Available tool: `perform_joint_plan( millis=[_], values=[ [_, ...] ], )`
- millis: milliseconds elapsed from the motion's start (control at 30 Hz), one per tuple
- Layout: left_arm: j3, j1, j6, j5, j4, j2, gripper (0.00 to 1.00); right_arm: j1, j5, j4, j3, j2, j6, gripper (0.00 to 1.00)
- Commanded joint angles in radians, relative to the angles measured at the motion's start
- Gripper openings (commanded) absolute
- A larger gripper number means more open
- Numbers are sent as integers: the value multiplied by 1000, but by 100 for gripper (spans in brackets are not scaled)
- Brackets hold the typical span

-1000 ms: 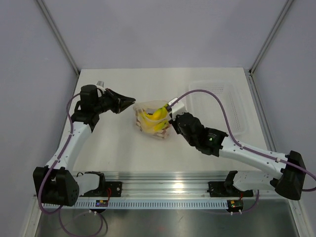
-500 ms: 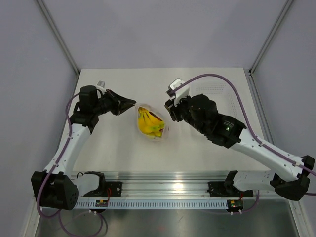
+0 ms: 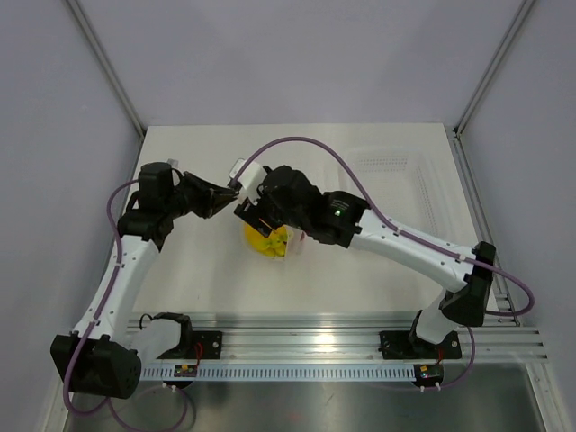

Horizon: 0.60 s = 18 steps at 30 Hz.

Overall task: Place the food in the zip-top bag and seal the zipper
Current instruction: Zip the zipper food storage bag at the center of the board.

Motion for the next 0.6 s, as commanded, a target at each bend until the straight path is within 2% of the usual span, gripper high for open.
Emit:
perform_joint_plan(
  millis=[0, 200, 433, 533, 567],
  values=[
    [70, -2, -25, -63, -45, -40, 0, 50, 74, -41, 123, 57, 88, 73],
    [74, -2, -43, -81, -54, -54, 0, 90, 80, 15, 115, 102, 169, 76],
    [74, -2, -68, -121, -70, -86, 0, 118, 198, 24, 183, 200, 179, 76],
    [74, -2, -74, -124, -70, -92, 0, 129, 270, 35, 207, 243, 186, 74],
    [74, -2, -75, -126, -71, -95, 0, 132, 293, 38, 214, 261, 183, 71]
  ],
)
